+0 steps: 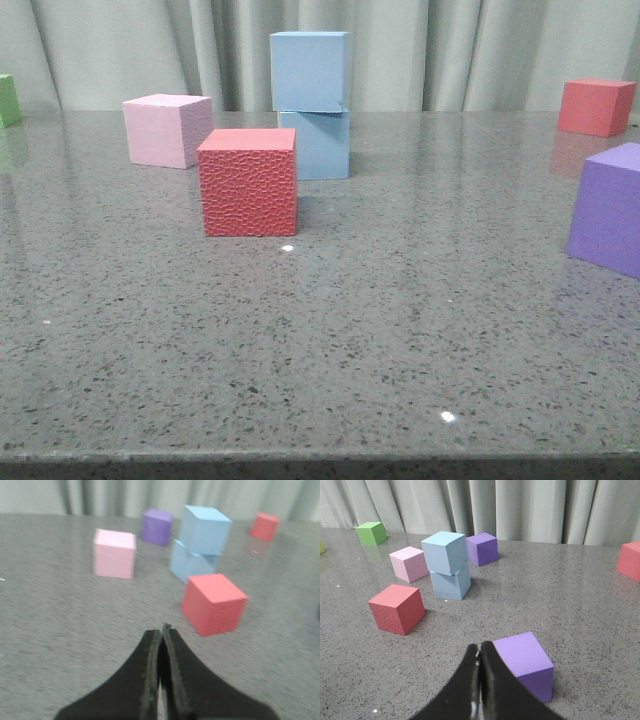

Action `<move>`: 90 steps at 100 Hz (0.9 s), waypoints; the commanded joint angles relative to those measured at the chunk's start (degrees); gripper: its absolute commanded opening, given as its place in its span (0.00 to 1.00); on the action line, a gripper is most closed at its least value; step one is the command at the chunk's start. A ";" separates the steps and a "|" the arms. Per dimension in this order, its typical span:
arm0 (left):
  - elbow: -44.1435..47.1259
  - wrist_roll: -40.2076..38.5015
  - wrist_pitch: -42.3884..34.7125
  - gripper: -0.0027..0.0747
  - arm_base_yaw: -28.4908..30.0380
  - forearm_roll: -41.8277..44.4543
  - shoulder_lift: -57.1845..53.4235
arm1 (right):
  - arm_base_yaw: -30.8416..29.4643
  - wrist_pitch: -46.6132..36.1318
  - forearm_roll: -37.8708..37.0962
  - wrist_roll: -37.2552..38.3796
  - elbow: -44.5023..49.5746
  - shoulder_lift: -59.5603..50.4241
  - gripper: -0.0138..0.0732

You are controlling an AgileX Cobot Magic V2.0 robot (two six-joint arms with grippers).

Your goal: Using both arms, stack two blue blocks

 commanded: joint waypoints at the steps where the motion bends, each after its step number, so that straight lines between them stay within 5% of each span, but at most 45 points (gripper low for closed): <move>1: 0.53 4.50 -8.09 0.01 3.71 -0.54 -1.72 | -0.10 -4.50 -0.71 -0.44 -1.38 0.45 0.03; 47: 13.94 15.80 -14.26 0.01 20.83 -0.58 -15.78 | -0.10 -4.50 -0.71 -0.44 -1.38 0.45 0.03; 90: 21.13 15.80 -16.67 0.01 23.62 -2.69 -20.68 | -0.10 -4.44 -0.71 -0.44 -1.38 0.45 0.03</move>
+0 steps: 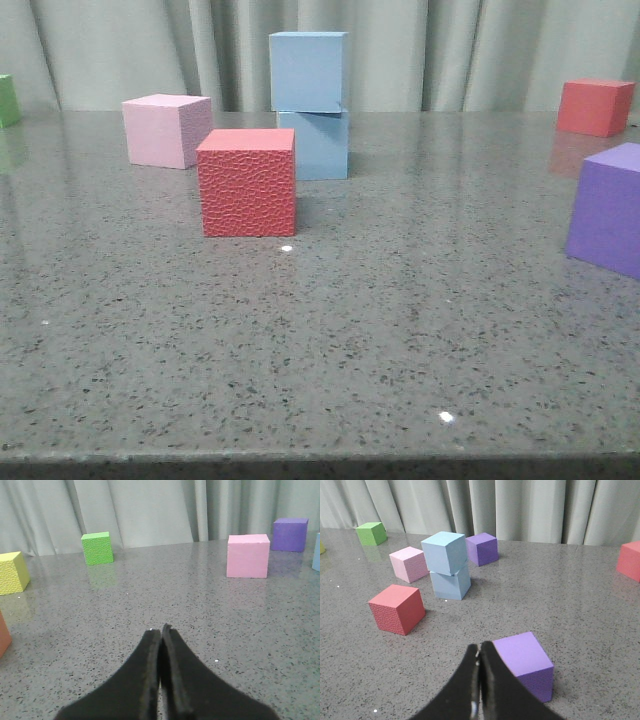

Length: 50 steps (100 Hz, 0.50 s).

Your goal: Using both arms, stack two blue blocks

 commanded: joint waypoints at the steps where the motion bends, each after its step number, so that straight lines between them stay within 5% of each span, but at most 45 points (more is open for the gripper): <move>1: 0.17 0.05 -4.94 0.01 0.14 -0.44 -2.00 | -0.10 -4.44 -0.71 -0.44 -1.38 0.45 0.03; 50: 0.17 0.05 -5.31 0.01 0.14 -0.44 -2.00 | -0.10 -4.38 -0.71 -0.44 -1.38 0.45 0.03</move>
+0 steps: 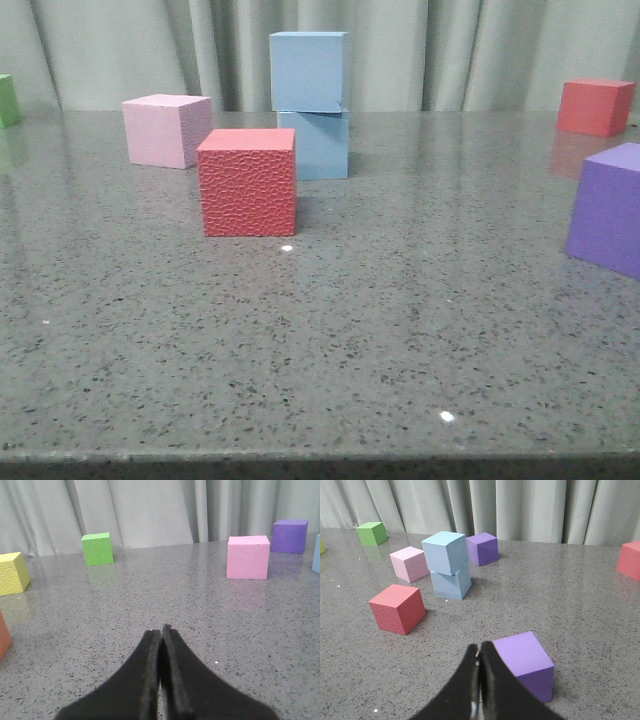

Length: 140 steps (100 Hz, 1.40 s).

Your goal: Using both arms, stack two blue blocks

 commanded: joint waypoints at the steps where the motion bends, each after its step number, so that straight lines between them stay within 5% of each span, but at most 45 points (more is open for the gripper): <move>1: 0.17 0.05 -5.09 0.01 0.14 -0.44 -2.00 | -0.10 -4.38 -0.84 -0.44 -1.38 0.45 0.03; 54: 0.17 0.05 -5.09 0.01 0.14 -0.44 -1.89 | -3.69 -7.55 -1.49 -1.25 0.15 0.65 0.03; 74: 0.17 0.05 -5.09 0.01 0.14 -0.44 -1.89 | -14.49 -27.97 8.32 -10.60 9.04 0.45 0.03; 95: 0.17 0.05 -5.09 0.01 0.14 -0.44 -1.89 | -24.70 -45.89 9.37 -11.06 19.92 0.38 0.03; 140: 0.17 0.05 -5.09 0.01 0.14 -0.44 -1.89 | -33.63 -38.88 11.42 -10.95 28.47 -7.26 0.03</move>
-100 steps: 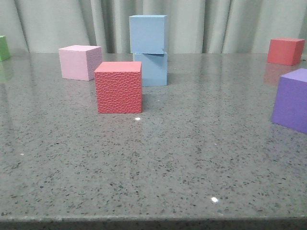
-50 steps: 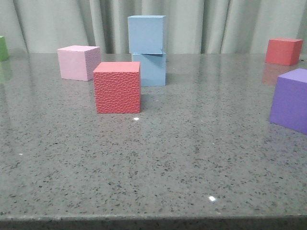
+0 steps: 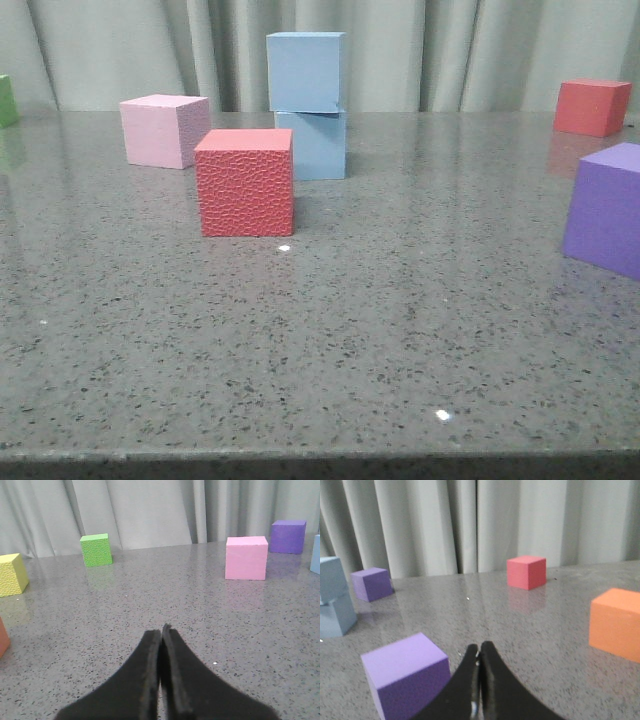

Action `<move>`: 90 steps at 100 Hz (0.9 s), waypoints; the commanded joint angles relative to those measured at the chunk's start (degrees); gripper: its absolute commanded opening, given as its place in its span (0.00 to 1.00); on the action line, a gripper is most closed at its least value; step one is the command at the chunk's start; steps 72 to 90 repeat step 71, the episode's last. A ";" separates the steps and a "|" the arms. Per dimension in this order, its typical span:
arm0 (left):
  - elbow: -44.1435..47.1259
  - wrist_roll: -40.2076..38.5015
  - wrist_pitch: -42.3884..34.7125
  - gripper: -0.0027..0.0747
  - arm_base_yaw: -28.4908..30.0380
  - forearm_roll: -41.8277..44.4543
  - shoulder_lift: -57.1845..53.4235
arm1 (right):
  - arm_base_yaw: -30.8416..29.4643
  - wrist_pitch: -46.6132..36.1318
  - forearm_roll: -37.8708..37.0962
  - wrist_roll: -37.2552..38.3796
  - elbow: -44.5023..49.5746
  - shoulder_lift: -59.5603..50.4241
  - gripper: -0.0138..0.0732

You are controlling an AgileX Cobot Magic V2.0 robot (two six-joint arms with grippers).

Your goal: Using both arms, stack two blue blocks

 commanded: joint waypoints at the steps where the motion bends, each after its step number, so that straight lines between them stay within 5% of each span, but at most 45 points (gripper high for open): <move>1: 0.17 -0.07 -4.97 0.01 0.14 -0.44 -1.89 | -0.78 -3.73 0.05 -0.61 -0.12 -0.82 0.03; 90: 0.17 -0.07 -4.97 0.01 0.14 -0.44 -1.89 | -0.77 -0.24 0.05 -0.66 -0.09 -4.80 0.03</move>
